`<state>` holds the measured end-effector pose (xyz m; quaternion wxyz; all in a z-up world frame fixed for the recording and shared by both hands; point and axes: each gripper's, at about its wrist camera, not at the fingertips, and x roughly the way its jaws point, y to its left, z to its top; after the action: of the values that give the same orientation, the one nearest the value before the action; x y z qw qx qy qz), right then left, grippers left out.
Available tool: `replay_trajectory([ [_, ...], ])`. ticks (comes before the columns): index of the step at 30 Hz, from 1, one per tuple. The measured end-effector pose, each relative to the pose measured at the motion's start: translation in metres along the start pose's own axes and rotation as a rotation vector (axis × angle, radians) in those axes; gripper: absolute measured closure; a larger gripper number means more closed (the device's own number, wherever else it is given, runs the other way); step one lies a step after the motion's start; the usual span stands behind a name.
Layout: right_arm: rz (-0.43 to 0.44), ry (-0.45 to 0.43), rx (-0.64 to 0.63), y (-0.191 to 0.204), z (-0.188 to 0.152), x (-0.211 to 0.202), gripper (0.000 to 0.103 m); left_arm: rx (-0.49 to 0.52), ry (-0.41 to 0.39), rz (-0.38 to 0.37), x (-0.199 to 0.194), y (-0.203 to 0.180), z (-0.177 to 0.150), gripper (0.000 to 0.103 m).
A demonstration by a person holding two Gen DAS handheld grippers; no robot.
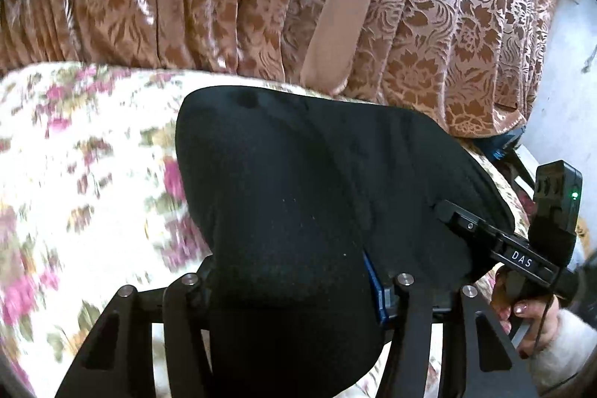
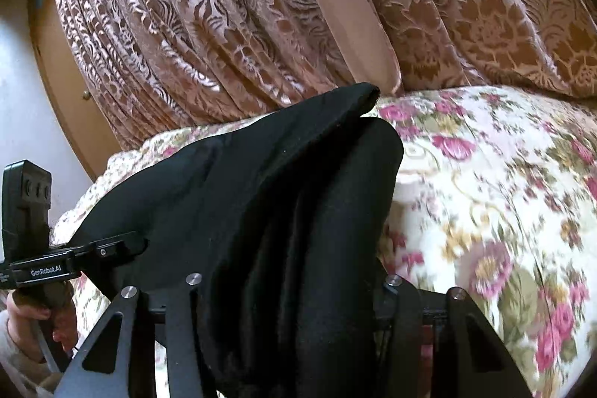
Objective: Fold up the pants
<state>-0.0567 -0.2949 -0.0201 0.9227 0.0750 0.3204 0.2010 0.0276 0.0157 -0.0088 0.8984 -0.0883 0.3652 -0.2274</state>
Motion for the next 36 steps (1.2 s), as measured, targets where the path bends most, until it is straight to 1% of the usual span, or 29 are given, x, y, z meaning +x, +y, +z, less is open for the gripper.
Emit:
replay_trajectory([
  [2, 0.003, -0.012, 0.006, -0.002, 0.012, 0.014, 0.052, 0.0, -0.017, 0.015, 0.008, 0.007, 0.014, 0.045],
  [5, -0.009, -0.024, -0.005, -0.004, 0.033, 0.036, 0.052, 0.009, -0.058, 0.046, 0.027, 0.019, 0.047, 0.045],
  [10, -0.012, -0.059, 0.017, -0.022, 0.086, 0.085, 0.052, 0.046, -0.137, 0.076, 0.065, 0.034, 0.094, 0.045],
  [12, -0.018, -0.072, 0.03, -0.032, 0.108, 0.107, 0.052, 0.07, -0.168, 0.091, 0.087, 0.041, 0.116, 0.045],
  [15, -0.047, -0.088, 0.028, -0.045, 0.132, 0.139, 0.052, 0.076, -0.174, 0.118, 0.117, 0.052, 0.137, 0.045],
  [17, -0.063, -0.079, 0.019, -0.052, 0.14, 0.157, 0.051, 0.079, -0.143, 0.142, 0.14, 0.058, 0.144, 0.044],
  [20, -0.104, -0.027, 0.025, -0.065, 0.143, 0.185, 0.05, 0.054, -0.067, 0.148, 0.173, 0.073, 0.143, 0.043],
  [21, -0.117, 0.004, 0.038, -0.071, 0.14, 0.196, 0.048, 0.033, -0.058, 0.14, 0.181, 0.081, 0.137, 0.037],
  [22, -0.129, 0.03, 0.055, -0.078, 0.136, 0.204, 0.044, 0.01, -0.065, 0.118, 0.183, 0.088, 0.132, 0.032],
  [23, -0.136, 0.045, 0.072, -0.085, 0.13, 0.208, 0.036, -0.027, -0.065, 0.085, 0.184, 0.098, 0.128, 0.027],
  [24, -0.134, 0.046, 0.104, -0.094, 0.124, 0.21, 0.028, -0.088, -0.056, 0.036, 0.186, 0.111, 0.127, 0.023],
  [25, -0.123, 0.04, 0.146, -0.103, 0.12, 0.208, 0.026, -0.133, -0.048, 0.007, 0.187, 0.119, 0.127, 0.021],
  [26, -0.1, 0.032, 0.197, -0.113, 0.118, 0.206, 0.025, -0.157, -0.044, -0.013, 0.187, 0.124, 0.126, 0.02],
  [27, -0.088, 0.023, 0.224, -0.119, 0.117, 0.204, 0.024, -0.149, -0.049, -0.01, 0.186, 0.121, 0.126, 0.02],
  [29, -0.093, 0.012, 0.234, -0.12, 0.114, 0.201, 0.023, -0.097, -0.07, 0.035, 0.18, 0.11, 0.125, 0.02],
  [32, -0.146, -0.02, 0.207, -0.112, 0.112, 0.193, 0.023, -0.071, -0.11, 0.089, 0.167, 0.099, 0.117, 0.02],
  [34, -0.208, -0.049, 0.169, -0.102, 0.111, 0.184, 0.023, -0.064, -0.138, 0.131, 0.158, 0.093, 0.111, 0.019],
  [36, -0.298, -0.084, 0.094, -0.085, 0.11, 0.174, 0.023, -0.049, -0.167, 0.19, 0.149, 0.087, 0.106, 0.016],
])
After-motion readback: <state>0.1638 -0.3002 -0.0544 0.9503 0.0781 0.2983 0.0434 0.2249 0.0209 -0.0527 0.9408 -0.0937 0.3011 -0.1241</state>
